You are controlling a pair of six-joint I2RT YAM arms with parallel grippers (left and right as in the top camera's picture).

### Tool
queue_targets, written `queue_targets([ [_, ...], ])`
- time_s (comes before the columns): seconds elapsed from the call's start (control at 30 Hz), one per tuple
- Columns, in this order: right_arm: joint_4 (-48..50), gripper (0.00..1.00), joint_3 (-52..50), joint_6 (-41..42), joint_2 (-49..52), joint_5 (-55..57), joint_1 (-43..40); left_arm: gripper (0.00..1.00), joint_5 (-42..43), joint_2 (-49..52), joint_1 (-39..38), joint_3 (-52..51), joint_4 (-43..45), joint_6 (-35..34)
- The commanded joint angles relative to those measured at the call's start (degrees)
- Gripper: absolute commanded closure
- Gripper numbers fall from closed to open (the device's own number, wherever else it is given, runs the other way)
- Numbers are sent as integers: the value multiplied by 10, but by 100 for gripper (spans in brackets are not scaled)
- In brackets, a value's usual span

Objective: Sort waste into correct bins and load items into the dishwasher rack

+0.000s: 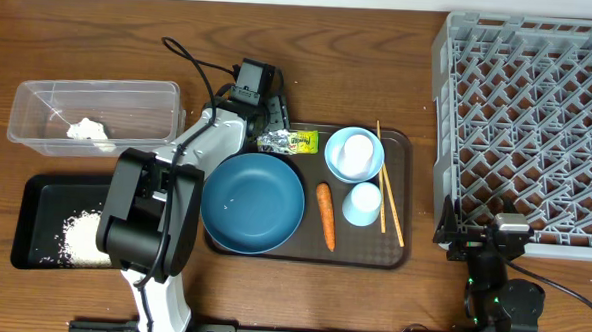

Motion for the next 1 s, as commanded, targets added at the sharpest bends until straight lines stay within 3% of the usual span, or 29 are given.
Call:
queue_targets([
  [0.0,-2,1,-1,-7,-3,2,-3,34,11,1,-1,-2,1,5],
  [0.47,-2,1,-1,-7,-3,2,-3,38,12,5,-1,-2,1,6],
  [0.97,-2,1,-1,-7,-3,2,-3,75,13,16,-1,-2,5,18],
])
